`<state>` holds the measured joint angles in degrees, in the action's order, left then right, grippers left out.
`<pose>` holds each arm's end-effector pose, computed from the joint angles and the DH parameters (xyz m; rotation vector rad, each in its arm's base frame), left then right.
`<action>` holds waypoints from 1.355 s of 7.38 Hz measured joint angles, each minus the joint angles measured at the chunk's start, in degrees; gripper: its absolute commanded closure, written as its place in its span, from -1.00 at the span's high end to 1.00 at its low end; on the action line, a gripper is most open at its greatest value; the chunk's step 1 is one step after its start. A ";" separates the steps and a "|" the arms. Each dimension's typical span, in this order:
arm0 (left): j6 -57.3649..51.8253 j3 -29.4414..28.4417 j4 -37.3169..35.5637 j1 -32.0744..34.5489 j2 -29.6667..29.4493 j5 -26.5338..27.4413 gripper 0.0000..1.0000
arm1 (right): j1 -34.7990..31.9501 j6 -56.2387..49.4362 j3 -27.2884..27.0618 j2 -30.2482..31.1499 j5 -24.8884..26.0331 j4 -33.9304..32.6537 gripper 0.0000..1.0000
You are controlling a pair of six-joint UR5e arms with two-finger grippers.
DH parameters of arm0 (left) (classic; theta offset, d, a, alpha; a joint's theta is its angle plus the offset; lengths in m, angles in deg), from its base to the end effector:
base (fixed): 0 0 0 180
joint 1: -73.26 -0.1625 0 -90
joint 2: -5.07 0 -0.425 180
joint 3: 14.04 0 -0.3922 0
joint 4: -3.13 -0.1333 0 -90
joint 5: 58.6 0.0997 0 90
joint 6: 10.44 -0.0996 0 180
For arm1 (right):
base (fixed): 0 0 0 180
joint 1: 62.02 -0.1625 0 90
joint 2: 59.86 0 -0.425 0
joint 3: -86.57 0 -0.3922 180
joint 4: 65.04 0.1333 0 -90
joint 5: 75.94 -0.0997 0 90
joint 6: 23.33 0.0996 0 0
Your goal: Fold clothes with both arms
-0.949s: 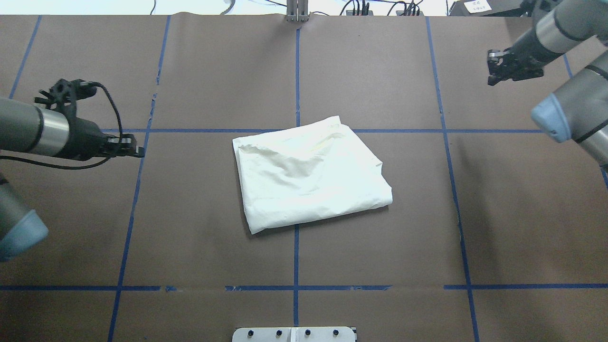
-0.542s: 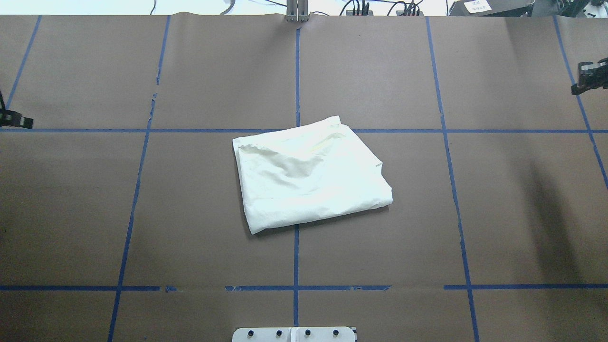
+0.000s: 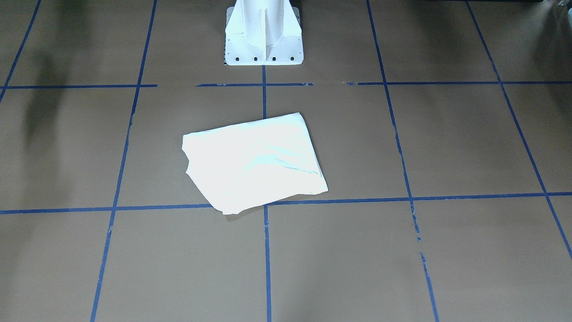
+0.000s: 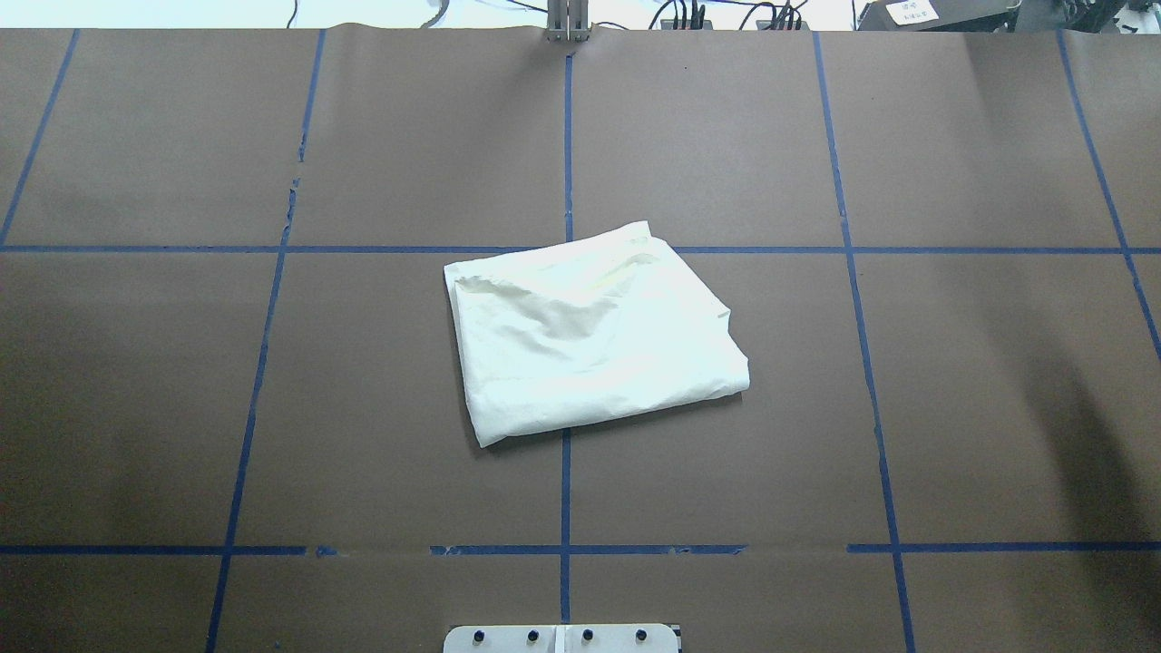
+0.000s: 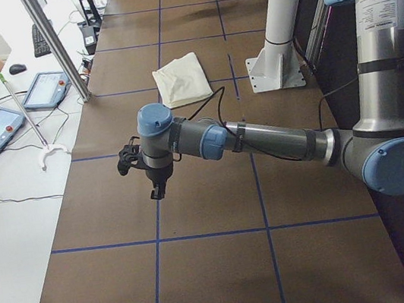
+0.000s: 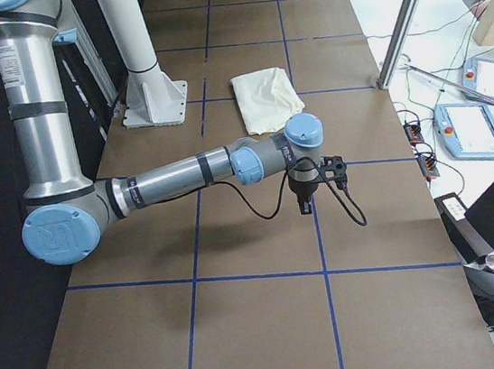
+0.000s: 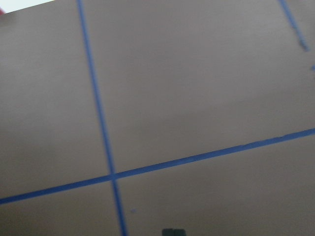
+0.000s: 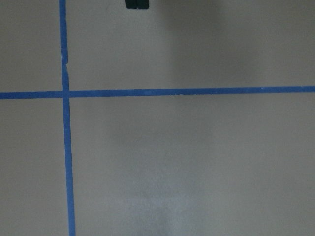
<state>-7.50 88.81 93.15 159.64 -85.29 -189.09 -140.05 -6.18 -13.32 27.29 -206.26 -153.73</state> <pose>-0.0370 -0.5022 0.5488 0.1806 0.7151 0.0929 -0.0402 -0.5218 0.5499 0.0514 -0.7365 0.0000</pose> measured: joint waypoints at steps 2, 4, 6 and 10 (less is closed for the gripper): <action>-1.73 -0.19 -2.79 0.76 1.10 -5.28 1.00 | -0.48 -5.43 -0.29 0.00 -0.07 -3.50 1.00; -1.94 -0.45 -2.87 0.79 1.93 -8.79 1.00 | -0.63 -6.43 -0.21 0.03 -0.44 -4.13 1.00; -1.99 -3.89 -2.71 0.74 1.81 -9.51 1.00 | -0.73 -6.66 -0.13 -0.08 -0.62 -4.22 1.00; -2.23 -5.82 -2.38 0.89 0.95 -8.74 1.00 | -1.23 -6.64 0.21 -0.35 -1.68 -4.34 1.00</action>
<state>-9.73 82.98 90.77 160.53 -84.34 -197.83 -141.28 -12.82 -13.10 26.95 -207.94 -158.07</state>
